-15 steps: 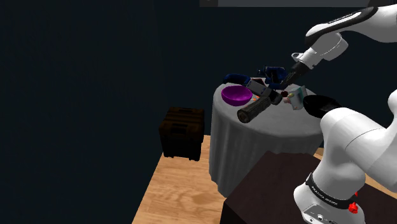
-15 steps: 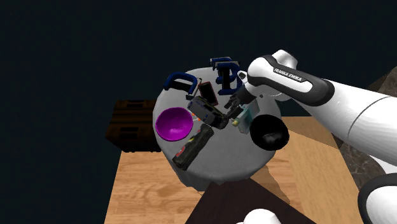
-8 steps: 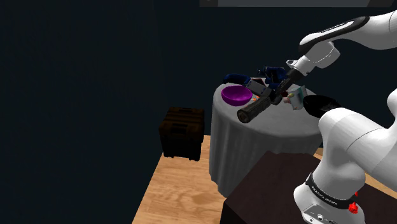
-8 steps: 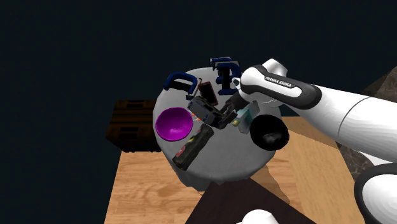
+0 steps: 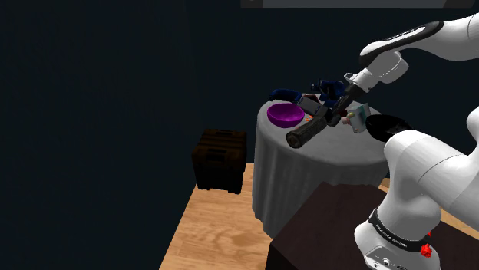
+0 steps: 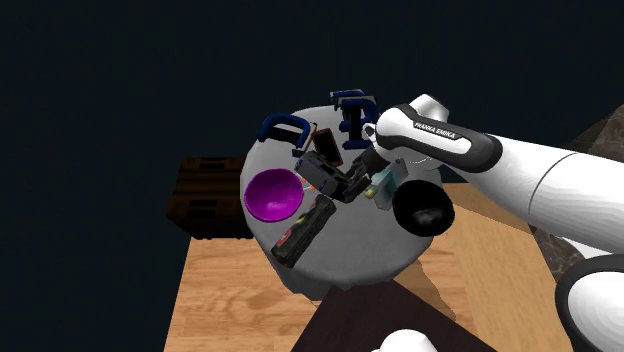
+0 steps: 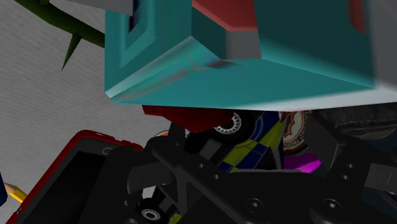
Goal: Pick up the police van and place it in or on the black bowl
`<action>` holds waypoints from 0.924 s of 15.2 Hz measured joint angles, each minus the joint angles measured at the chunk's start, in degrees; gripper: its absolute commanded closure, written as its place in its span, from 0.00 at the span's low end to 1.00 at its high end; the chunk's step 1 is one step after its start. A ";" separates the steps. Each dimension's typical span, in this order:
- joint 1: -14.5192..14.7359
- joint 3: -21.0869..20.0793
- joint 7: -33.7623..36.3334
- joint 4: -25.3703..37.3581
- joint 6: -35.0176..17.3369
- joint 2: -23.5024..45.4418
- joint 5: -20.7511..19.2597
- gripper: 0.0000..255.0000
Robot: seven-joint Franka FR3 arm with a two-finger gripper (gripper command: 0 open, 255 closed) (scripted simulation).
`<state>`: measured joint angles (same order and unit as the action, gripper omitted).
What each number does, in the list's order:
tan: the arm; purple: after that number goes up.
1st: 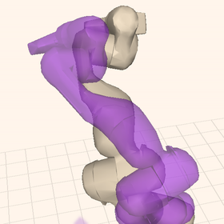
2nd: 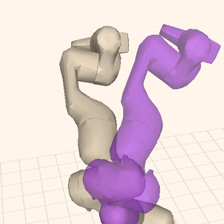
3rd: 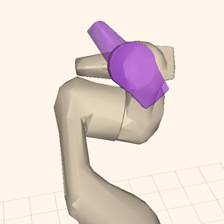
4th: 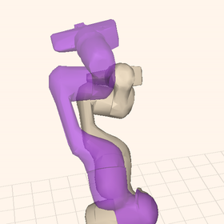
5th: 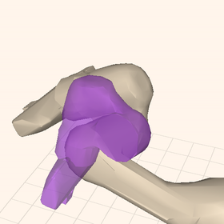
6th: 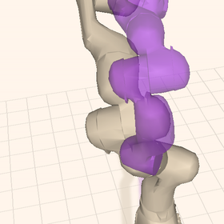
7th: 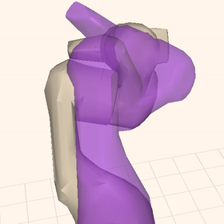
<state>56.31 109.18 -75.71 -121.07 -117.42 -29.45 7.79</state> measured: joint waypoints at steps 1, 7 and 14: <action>0.00 0.00 0.00 0.00 0.01 0.00 0.00 1.00; -0.01 0.00 0.00 0.01 -0.01 0.00 0.01 1.00; -1.66 -1.90 0.13 0.61 1.74 1.42 1.13 1.00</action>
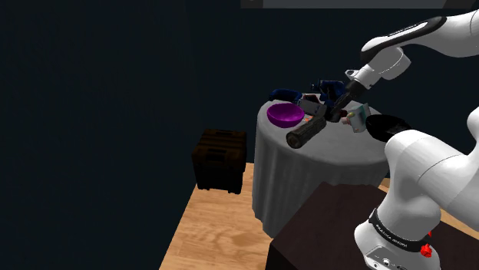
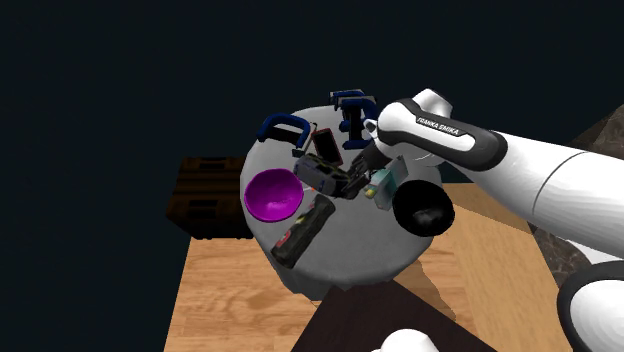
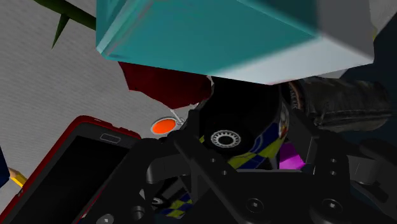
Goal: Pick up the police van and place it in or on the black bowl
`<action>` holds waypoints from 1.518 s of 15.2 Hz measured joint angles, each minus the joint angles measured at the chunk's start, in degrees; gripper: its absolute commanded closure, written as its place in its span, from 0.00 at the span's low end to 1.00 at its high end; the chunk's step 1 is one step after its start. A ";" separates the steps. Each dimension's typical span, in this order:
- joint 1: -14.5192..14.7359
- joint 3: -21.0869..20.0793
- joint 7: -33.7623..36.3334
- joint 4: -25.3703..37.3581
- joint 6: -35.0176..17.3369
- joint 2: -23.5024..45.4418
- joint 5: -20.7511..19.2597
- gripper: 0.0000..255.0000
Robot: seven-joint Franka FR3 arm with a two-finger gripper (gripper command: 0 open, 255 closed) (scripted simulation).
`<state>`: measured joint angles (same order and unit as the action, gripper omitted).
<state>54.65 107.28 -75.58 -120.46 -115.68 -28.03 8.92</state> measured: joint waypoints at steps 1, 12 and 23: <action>-0.73 -0.74 -0.02 0.14 0.63 0.54 0.42 1.00; -6.32 -7.08 0.86 4.01 7.83 4.74 3.81 1.00; -12.09 -13.32 2.33 8.94 15.16 7.97 6.50 1.00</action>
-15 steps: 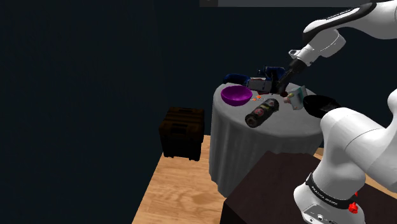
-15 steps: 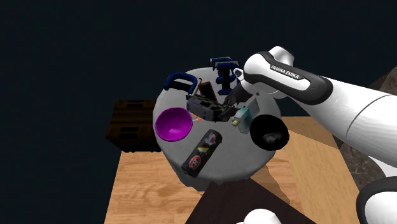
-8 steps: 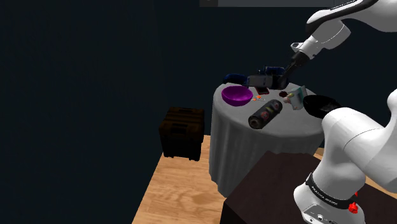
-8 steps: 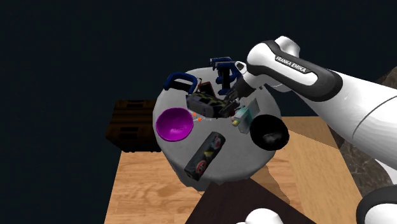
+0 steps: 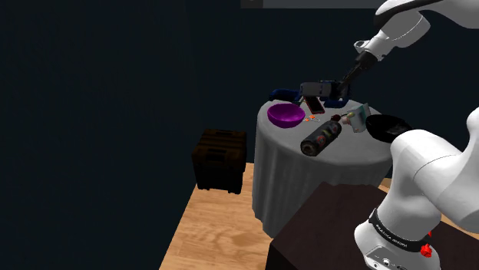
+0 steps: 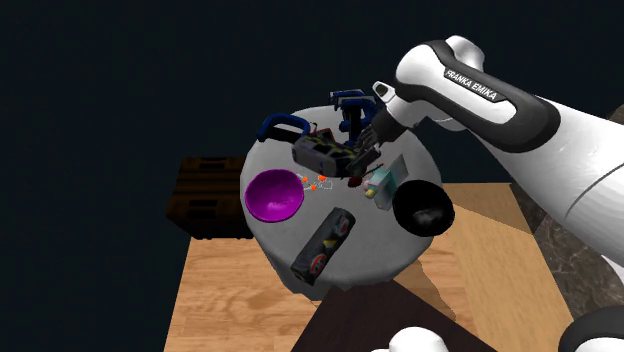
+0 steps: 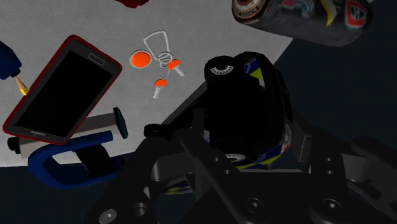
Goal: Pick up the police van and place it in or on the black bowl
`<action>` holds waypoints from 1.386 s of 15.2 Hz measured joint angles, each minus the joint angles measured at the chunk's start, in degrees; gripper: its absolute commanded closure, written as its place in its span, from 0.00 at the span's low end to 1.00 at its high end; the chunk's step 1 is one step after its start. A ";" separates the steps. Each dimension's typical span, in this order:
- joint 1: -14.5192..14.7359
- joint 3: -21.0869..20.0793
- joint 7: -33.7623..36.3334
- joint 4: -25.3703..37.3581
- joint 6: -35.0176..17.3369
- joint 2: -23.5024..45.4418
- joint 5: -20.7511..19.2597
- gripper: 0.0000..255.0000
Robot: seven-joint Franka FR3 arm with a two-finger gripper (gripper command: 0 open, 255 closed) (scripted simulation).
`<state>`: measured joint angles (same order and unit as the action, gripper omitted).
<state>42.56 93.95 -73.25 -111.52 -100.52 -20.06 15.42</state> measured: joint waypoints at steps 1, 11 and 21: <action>-0.93 -0.94 0.07 0.24 0.59 0.39 0.34 1.00; -18.78 -9.34 -6.26 -0.96 7.24 0.13 -2.20 1.00; -27.55 -6.06 -14.39 2.38 15.46 -3.62 -9.65 1.00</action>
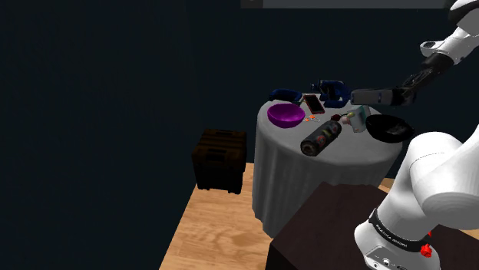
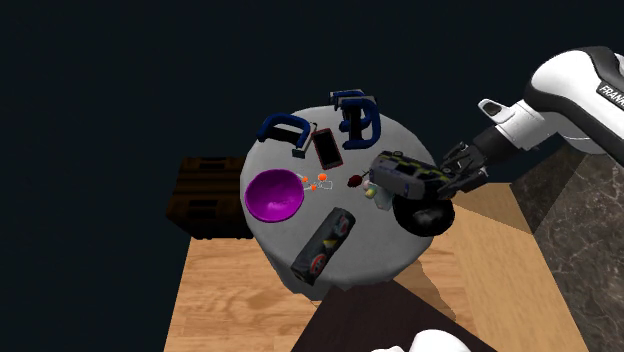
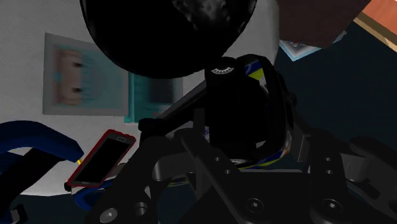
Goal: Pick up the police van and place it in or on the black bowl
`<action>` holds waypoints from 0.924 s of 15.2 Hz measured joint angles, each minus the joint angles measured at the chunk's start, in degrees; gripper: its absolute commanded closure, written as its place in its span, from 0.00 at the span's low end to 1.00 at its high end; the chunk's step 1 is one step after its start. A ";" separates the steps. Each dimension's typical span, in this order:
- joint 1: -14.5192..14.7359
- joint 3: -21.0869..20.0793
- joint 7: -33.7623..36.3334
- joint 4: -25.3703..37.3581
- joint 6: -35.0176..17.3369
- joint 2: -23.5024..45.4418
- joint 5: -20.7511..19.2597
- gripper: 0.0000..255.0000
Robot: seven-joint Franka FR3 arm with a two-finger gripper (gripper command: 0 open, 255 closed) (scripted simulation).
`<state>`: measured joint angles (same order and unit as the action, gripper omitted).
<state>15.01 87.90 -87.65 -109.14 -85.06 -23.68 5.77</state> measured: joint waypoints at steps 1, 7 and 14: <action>-0.17 0.94 -0.81 0.94 1.11 -0.45 -0.85 1.00; 0.13 5.86 -4.44 3.36 3.56 -2.88 -5.01 1.00; 1.85 8.71 -5.26 0.00 -0.77 -4.31 -6.79 1.00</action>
<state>16.85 96.60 -92.91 -109.15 -85.83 -28.00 -1.02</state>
